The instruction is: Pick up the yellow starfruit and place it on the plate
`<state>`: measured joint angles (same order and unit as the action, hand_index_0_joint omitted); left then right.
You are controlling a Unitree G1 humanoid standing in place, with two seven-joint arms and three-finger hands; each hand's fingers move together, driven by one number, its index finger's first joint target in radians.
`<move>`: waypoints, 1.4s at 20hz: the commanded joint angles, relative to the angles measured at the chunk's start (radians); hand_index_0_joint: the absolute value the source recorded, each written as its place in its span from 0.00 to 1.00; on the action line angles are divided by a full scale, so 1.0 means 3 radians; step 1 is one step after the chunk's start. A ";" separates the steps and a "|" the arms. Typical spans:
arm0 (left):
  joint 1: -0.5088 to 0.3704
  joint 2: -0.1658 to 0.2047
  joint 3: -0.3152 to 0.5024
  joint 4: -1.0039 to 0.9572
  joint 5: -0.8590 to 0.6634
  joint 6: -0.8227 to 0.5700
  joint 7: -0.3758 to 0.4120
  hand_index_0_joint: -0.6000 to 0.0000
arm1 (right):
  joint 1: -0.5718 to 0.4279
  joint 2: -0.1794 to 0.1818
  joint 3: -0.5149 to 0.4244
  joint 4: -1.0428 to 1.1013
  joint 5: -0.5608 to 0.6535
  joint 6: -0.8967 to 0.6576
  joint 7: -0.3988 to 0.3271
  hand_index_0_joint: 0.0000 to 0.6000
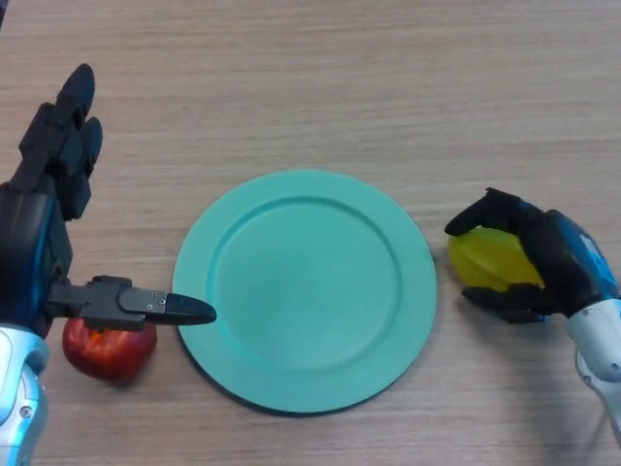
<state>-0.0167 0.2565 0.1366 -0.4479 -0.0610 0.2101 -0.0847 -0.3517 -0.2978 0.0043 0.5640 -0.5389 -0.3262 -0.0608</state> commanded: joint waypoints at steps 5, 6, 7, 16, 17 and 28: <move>-0.0071 0.0065 0.0237 -0.0242 -0.0067 -0.0451 0.0038 1.00 | 0.0019 -0.0037 -0.0184 -0.1002 0.0615 0.0514 0.0179 1.00; -0.0070 0.0071 0.0260 -0.0256 -0.0124 -0.0415 0.0018 1.00 | 0.0030 0.0011 -0.0166 -0.1193 0.0755 0.0690 0.0272 1.00; -0.0072 0.0070 0.0275 -0.0262 -0.0177 -0.0390 0.0015 1.00 | 0.0031 0.0052 -0.0126 -0.1327 0.0837 0.0815 0.0337 1.00; -0.0176 0.0112 0.0286 -0.0489 -0.0439 -0.0020 -0.0008 1.00 | -0.0258 0.0357 0.0956 -0.1463 0.1296 0.1132 0.0038 1.00; -0.0178 0.0115 0.0318 -0.0491 -0.0472 -0.0037 -0.0012 1.00 | -0.0281 0.0358 0.1068 -0.1416 0.1412 0.1133 -0.0008 1.00; -0.0127 0.0089 0.0265 -0.0456 -0.0479 -0.0328 -0.0034 1.00 | -0.0317 0.0359 0.1473 -0.1275 0.1847 0.1266 0.0009 0.08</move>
<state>-0.0312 0.2600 0.1746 -0.5313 -0.1901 0.2800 -0.0851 -0.3998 -0.1900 0.5130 0.2532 -0.0184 0.1571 -0.0567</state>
